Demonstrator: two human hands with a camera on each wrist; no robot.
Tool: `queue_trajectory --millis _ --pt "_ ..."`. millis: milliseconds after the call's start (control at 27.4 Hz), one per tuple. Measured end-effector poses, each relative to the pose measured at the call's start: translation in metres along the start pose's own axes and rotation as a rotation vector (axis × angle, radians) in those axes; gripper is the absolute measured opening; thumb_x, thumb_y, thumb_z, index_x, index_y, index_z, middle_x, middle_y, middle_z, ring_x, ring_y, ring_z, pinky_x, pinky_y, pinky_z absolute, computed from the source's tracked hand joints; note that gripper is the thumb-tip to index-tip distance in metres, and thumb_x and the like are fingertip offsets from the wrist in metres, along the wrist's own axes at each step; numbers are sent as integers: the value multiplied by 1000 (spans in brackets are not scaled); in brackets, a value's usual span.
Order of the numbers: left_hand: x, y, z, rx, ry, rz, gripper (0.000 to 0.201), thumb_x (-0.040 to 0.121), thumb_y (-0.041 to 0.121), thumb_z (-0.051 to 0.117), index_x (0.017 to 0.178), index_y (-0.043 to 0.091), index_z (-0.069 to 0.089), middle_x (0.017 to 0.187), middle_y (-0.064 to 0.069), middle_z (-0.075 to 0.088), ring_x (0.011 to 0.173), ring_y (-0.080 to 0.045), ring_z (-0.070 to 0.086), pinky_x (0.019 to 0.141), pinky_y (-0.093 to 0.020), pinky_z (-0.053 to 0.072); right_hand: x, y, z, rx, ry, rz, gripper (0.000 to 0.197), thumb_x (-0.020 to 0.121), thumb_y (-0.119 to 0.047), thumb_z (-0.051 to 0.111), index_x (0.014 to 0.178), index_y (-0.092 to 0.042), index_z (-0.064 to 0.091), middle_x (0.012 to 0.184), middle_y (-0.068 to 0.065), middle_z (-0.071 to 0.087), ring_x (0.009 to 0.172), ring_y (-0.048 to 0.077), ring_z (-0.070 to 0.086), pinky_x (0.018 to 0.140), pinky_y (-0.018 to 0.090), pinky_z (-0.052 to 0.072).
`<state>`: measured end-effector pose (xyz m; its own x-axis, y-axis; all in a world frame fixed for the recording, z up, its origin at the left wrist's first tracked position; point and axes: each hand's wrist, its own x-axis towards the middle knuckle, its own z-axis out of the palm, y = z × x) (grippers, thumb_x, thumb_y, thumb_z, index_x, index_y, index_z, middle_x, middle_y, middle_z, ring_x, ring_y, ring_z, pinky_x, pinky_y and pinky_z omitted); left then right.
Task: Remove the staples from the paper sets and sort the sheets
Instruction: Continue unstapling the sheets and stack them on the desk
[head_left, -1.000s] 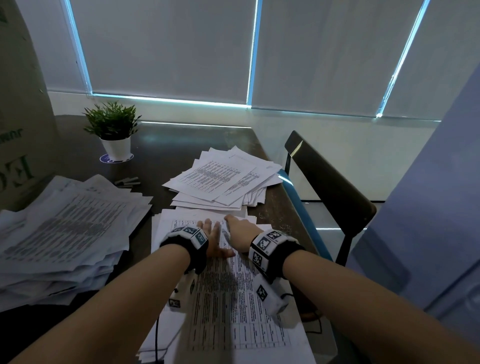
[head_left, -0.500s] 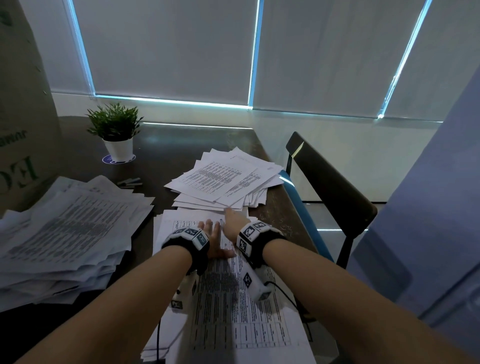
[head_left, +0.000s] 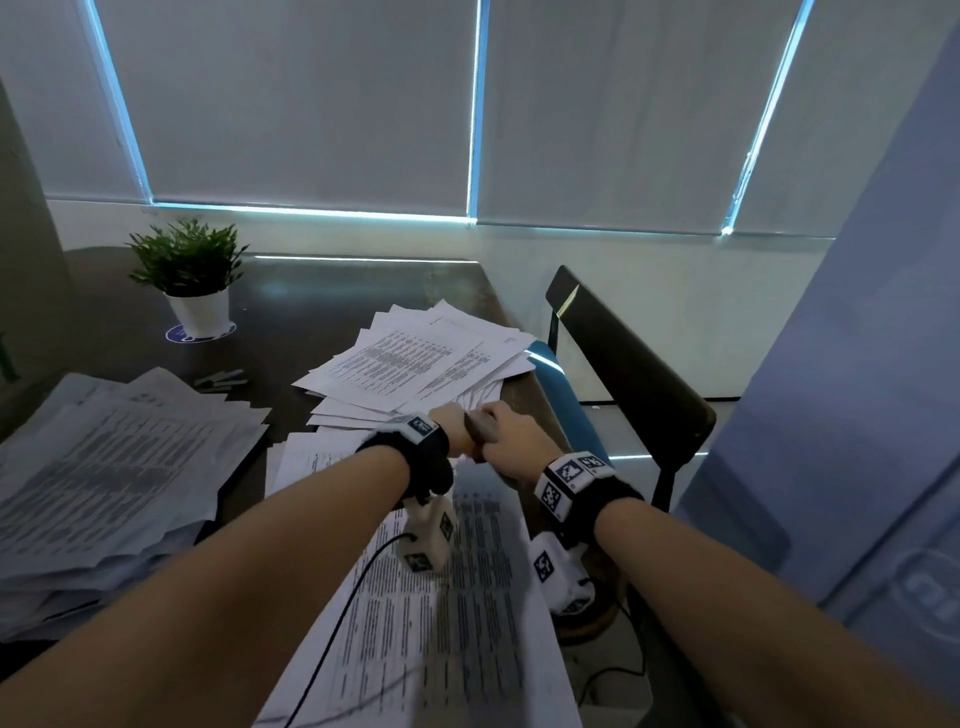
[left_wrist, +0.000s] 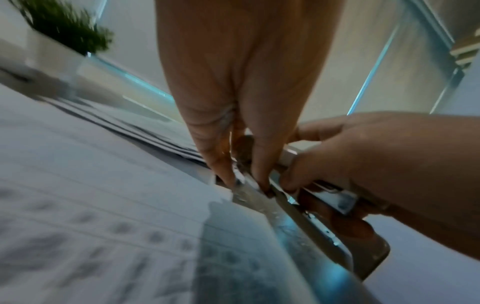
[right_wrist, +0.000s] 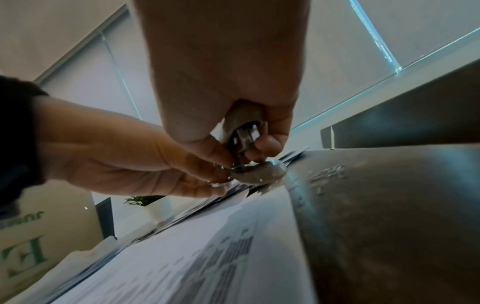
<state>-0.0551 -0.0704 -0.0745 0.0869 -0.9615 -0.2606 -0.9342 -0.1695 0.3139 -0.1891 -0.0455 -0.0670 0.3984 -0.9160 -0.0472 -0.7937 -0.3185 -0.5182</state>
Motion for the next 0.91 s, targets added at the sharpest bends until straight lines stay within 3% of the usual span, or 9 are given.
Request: queue_trajectory --millis 73,146,292,366,548,695,804,877,914 --pt "40 7 11 32 -31 -11 26 59 35 73 68 13 63 62 -2 63 65 -19 64 72 -33 55 -6 10 -11 -19 25 18 57 87 -20 59 140 -23 36 121 12 63 106 31 62 91 43 52" --pt "57 19 17 35 -45 16 34 51 43 70 71 16 66 63 0 66 63 -18 66 70 -35 58 -11 24 -23 -49 15 28 56 86 -24 62 137 -28 39 116 7 62 103 27 62 88 40 51" --pt "11 48 14 -84 -131 134 9 79 17 74 76 13 67 63 3 61 58 -10 60 52 -15 49 -20 55 -44 -131 5 54 46 83 -30 65 126 -32 51 114 1 62 101 21 60 90 38 51" --pt "12 48 19 -122 -123 129 8 79 17 76 73 15 71 66 3 65 66 -14 65 61 -18 53 -23 67 -47 -139 -16 95 42 82 -33 65 123 -32 55 114 1 63 101 20 60 92 41 51" --pt "12 64 26 11 39 183 16 87 14 65 98 8 75 101 -8 72 93 -23 66 82 -28 51 -18 78 -40 -167 -52 205 39 90 -28 59 127 -17 53 121 8 59 108 26 59 89 35 48" --pt "16 68 24 73 27 158 23 88 3 56 101 5 74 111 -8 70 103 -25 64 92 -29 49 -14 74 -31 -174 -78 213 35 90 -24 61 120 -10 50 119 12 58 105 28 59 83 35 48" --pt "7 59 12 116 40 99 17 91 9 55 89 5 72 95 -8 68 95 -22 62 78 -26 47 -13 60 -34 -266 15 209 28 92 -32 59 109 -10 58 109 10 62 95 26 61 76 33 48" --pt "3 38 5 191 42 2 22 94 13 52 72 9 55 77 -4 55 81 -20 59 61 -23 42 -11 44 -36 -251 123 130 22 91 -26 58 103 -8 60 105 11 62 96 29 62 71 32 46" --pt "6 24 3 227 27 -49 22 92 16 54 72 10 50 76 -4 54 77 -21 59 59 -23 43 -10 35 -36 -198 141 98 17 91 -23 58 97 -7 59 100 11 62 93 29 62 67 30 45"
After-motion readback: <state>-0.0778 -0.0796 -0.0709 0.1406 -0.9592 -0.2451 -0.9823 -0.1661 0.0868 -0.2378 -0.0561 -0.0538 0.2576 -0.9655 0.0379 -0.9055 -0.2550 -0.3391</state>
